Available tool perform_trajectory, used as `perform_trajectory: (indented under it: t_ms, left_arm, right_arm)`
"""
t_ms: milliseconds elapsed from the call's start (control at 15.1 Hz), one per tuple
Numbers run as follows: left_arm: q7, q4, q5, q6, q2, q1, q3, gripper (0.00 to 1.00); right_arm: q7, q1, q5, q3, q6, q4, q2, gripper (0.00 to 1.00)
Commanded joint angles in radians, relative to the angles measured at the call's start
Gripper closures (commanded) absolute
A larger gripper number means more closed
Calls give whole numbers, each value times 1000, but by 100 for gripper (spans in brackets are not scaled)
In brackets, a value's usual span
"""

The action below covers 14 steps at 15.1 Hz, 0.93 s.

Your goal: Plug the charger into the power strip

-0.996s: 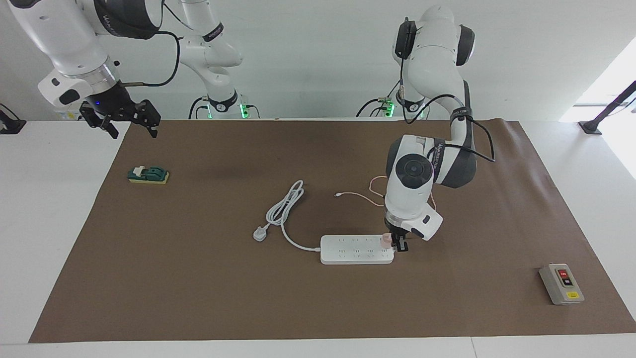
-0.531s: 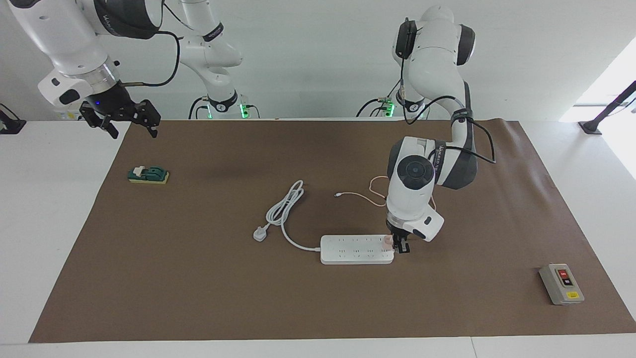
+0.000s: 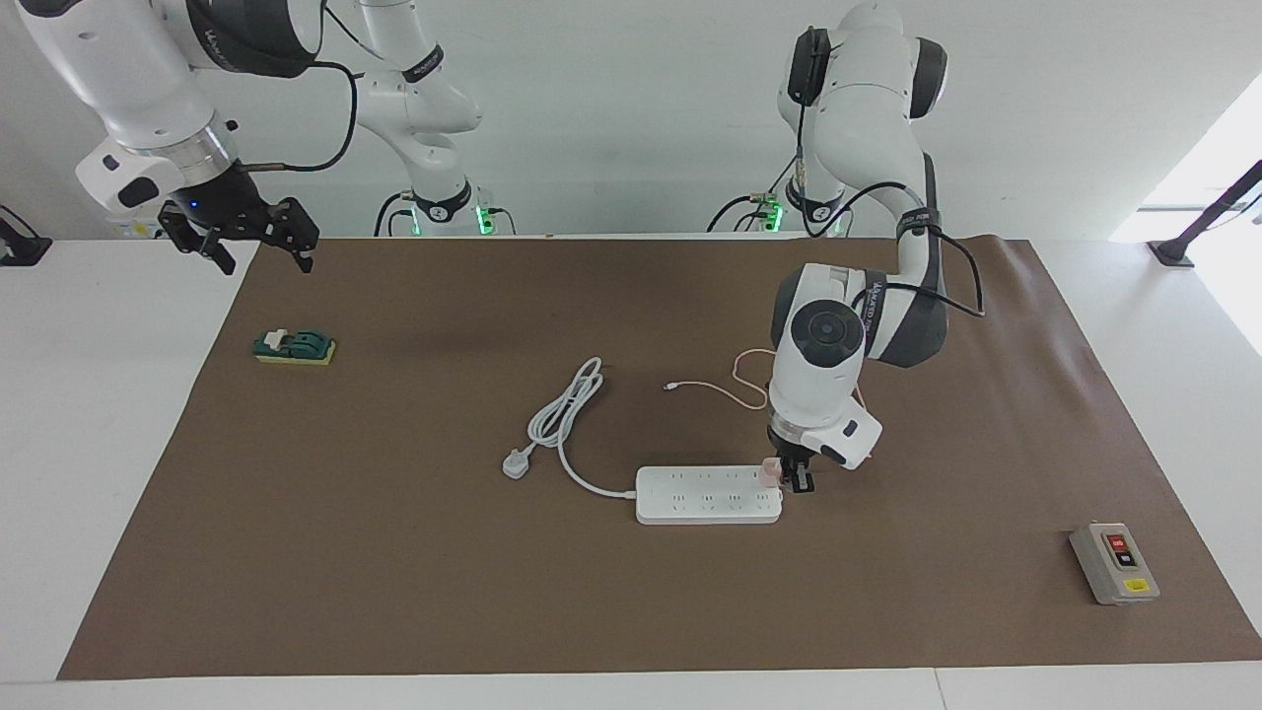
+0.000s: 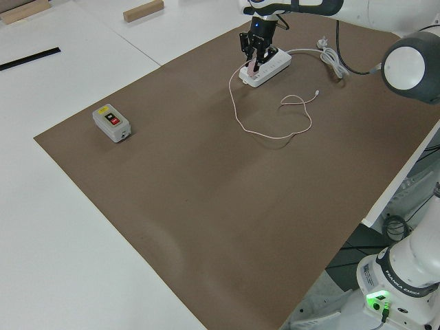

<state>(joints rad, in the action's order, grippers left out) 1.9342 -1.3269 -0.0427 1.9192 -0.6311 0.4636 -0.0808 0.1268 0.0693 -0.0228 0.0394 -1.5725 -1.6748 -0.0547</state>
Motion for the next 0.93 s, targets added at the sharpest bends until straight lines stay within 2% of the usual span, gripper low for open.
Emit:
perform_trajectory:
  t_ms: [0, 465, 863]
  left_arm:
    - [8, -51, 42, 67, 31, 9, -8, 100]
    - [6, -55, 50, 75, 37, 9, -8, 100]
    - [-1, -107, 50, 78, 73, 7, -8, 100]
  right_arm:
    - [19, 18, -3, -16, 14, -10, -14, 0]
    - [19, 20, -2, -16, 15, -10, -14, 0]
    - [19, 20, -2, -16, 16, -10, -14, 0]
